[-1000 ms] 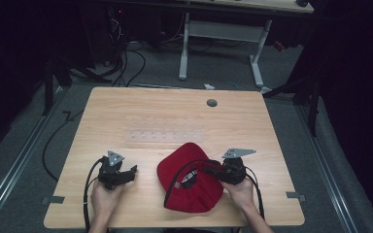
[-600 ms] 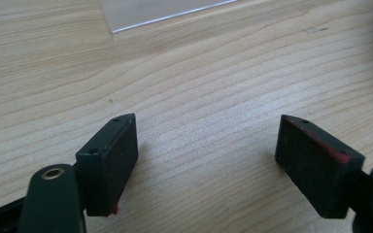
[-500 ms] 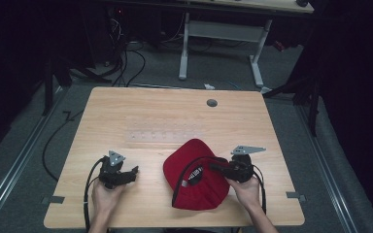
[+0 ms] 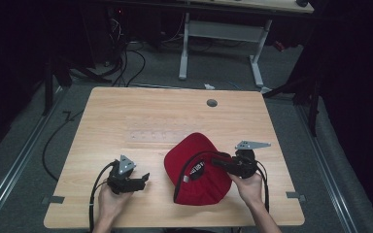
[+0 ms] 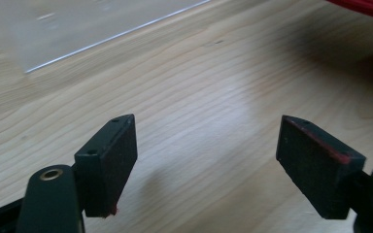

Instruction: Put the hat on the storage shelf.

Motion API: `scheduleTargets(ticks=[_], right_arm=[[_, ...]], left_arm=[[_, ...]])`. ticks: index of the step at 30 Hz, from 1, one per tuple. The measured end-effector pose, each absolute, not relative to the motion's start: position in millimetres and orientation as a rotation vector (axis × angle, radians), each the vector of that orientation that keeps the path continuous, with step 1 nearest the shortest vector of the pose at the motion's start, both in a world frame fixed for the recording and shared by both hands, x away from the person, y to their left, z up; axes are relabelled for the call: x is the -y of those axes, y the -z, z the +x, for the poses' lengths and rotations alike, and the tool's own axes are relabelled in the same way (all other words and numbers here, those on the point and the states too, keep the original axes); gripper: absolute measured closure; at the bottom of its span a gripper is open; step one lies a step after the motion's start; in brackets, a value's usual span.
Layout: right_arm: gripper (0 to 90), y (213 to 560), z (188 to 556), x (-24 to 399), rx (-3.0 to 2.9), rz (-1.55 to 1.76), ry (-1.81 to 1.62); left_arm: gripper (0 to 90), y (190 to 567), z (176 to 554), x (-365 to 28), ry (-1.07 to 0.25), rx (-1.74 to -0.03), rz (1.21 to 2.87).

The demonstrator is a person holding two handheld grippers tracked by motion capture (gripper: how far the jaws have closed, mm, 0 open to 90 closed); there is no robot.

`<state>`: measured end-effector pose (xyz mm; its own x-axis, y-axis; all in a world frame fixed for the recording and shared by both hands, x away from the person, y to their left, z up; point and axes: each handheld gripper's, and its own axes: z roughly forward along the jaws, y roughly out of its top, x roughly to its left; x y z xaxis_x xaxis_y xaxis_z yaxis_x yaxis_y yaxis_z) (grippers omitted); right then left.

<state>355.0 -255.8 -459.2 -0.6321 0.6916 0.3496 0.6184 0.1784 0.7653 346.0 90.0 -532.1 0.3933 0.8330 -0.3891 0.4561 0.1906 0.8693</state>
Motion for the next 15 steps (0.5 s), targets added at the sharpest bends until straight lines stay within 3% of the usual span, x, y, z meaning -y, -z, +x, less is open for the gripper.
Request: scheduleTargets(ticks=[15], right_arm=[[84.9, 442, 362, 248, -2.32, 1.324, -1.519]], left_arm=[[18.7, 521, 326, -41, -0.327, -1.081, 1.546]])
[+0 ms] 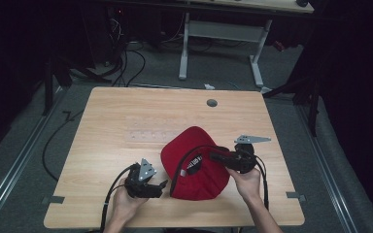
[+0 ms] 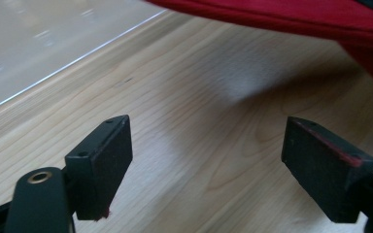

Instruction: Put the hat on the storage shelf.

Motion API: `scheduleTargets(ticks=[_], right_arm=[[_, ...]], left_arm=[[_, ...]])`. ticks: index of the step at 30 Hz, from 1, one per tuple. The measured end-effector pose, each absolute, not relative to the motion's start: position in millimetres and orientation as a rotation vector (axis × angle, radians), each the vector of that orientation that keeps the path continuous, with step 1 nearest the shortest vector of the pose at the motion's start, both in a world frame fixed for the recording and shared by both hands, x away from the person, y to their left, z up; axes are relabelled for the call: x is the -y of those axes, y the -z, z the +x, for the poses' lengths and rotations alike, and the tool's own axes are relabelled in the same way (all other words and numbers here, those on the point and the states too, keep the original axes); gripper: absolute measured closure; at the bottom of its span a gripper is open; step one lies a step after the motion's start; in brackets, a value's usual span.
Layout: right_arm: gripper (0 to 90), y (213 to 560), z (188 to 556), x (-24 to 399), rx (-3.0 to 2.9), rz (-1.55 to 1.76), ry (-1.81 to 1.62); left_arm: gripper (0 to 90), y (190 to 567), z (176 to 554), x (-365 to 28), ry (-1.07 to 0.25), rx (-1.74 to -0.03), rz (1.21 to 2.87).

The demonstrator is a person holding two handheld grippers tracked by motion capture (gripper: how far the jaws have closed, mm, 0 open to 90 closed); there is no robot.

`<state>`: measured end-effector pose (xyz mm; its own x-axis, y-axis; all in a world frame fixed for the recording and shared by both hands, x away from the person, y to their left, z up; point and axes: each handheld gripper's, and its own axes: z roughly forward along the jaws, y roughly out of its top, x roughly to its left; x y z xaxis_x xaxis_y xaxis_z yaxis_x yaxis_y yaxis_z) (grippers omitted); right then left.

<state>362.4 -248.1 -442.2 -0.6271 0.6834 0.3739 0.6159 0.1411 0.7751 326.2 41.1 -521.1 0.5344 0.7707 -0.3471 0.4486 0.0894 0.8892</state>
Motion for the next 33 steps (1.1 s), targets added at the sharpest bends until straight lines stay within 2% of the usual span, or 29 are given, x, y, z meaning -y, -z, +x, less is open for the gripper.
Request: scheduleTargets(ticks=[8, 16, 33], right_arm=[[84.8, 440, 365, 242, -2.321, 1.331, -1.51], [84.7, 450, 367, 238, -2.351, 1.355, -1.397], [84.4, 451, 366, 236, -2.435, 1.376, -1.317]], left_arm=[[18.0, 516, 324, -31, -0.315, -1.054, 1.526], [15.4, 506, 320, -34, -0.376, -1.033, 1.485], [14.9, 499, 317, -24, -0.406, -0.954, 1.528]])
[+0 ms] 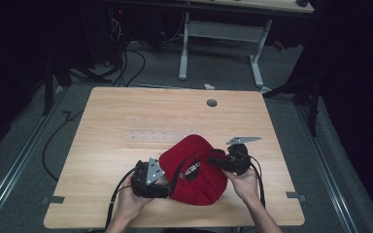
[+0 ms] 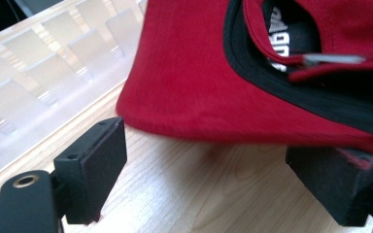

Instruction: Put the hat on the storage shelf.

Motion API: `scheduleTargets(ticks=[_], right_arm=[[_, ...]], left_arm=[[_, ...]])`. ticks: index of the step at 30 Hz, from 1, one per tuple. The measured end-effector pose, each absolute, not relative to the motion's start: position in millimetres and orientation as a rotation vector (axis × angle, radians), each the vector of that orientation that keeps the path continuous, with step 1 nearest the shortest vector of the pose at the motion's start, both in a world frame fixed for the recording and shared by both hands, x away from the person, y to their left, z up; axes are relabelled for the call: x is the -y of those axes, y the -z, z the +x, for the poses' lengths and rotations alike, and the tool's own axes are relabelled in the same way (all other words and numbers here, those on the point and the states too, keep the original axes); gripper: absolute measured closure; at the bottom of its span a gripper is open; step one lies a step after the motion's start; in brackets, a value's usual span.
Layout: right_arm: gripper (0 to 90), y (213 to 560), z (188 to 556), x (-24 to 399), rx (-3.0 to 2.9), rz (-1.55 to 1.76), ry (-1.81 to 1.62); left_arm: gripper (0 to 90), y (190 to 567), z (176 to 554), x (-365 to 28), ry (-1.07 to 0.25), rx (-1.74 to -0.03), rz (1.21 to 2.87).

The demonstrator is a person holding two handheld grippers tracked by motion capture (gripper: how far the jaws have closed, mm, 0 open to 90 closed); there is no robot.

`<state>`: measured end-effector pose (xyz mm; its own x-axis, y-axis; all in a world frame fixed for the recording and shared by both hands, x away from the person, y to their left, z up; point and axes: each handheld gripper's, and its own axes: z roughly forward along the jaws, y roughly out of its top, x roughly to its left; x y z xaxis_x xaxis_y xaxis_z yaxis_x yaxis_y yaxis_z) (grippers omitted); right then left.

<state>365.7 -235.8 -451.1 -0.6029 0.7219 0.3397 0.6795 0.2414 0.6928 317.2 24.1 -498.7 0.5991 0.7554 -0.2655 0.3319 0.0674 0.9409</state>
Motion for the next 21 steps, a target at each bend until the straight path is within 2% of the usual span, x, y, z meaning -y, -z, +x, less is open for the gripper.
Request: scheduleTargets(ticks=[6, 13, 16, 17, 21], right_arm=[[84.2, 451, 365, 231, -2.46, 1.368, -1.303], [84.0, 448, 364, 227, -2.466, 1.369, -1.344], [84.1, 448, 365, 225, -2.487, 1.375, -1.371], [84.1, 450, 365, 219, -2.531, 1.376, -1.418], [83.9, 448, 362, 208, -2.532, 1.32, -1.368]], left_arm=[[16.2, 499, 318, -24, -0.425, -0.958, 1.54], [23.0, 503, 318, -21, -0.433, -0.951, 1.575], [35.5, 502, 315, -20, -0.429, -0.924, 1.57], [43.6, 501, 315, -19, -0.428, -0.918, 1.576], [47.8, 498, 315, -20, -0.429, -0.914, 1.598]])
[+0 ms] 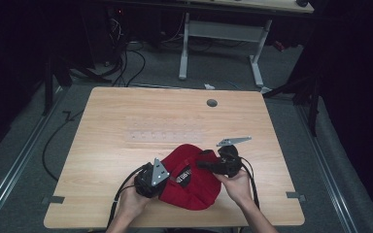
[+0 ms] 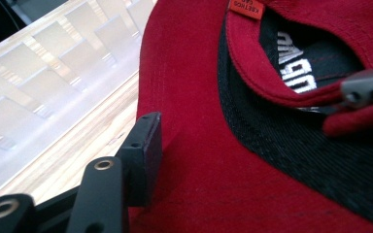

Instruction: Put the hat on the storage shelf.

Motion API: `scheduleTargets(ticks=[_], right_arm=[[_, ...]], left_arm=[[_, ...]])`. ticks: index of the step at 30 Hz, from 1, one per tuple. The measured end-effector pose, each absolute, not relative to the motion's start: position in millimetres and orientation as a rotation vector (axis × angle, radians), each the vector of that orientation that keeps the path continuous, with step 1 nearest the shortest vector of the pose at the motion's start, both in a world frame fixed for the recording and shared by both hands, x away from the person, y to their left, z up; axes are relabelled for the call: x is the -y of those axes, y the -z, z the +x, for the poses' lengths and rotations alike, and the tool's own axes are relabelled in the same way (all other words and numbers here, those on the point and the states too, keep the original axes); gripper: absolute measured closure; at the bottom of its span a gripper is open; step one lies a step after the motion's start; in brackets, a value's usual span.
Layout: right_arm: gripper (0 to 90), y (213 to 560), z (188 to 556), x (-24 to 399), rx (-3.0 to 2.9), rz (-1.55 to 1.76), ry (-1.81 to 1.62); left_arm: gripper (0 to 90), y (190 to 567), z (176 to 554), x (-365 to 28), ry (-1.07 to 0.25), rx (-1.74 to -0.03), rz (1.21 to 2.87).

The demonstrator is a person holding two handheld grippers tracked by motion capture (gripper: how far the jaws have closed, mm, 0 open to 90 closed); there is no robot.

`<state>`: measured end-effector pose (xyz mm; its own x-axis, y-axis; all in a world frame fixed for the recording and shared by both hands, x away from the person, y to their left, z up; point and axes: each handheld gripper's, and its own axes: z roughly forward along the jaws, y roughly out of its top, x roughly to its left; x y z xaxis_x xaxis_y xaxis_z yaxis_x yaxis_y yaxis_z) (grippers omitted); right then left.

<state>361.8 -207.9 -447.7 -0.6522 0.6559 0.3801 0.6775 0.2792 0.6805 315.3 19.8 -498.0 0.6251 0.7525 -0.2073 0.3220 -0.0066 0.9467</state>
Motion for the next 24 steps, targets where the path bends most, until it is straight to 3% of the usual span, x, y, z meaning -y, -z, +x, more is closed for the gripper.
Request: scheduleTargets(ticks=[7, 10, 12, 17, 24], right_arm=[[81.3, 448, 362, 208, 2.45, -1.251, 1.369], [73.3, 449, 363, 212, 2.432, -1.265, 1.4], [71.5, 449, 362, 212, 2.446, -1.273, 1.405], [56.1, 441, 359, 220, 2.464, -1.334, 1.492], [49.0, 431, 357, 239, 2.388, -1.386, 1.646]], left_arm=[[63.8, 493, 311, -30, -0.385, -0.891, 1.626], [70.3, 491, 308, -29, -0.369, -0.872, 1.64], [71.0, 490, 308, -29, -0.368, -0.861, 1.65], [73.9, 489, 309, -34, -0.405, -0.856, 1.671], [82.3, 485, 303, -45, -0.388, -0.854, 1.656]])
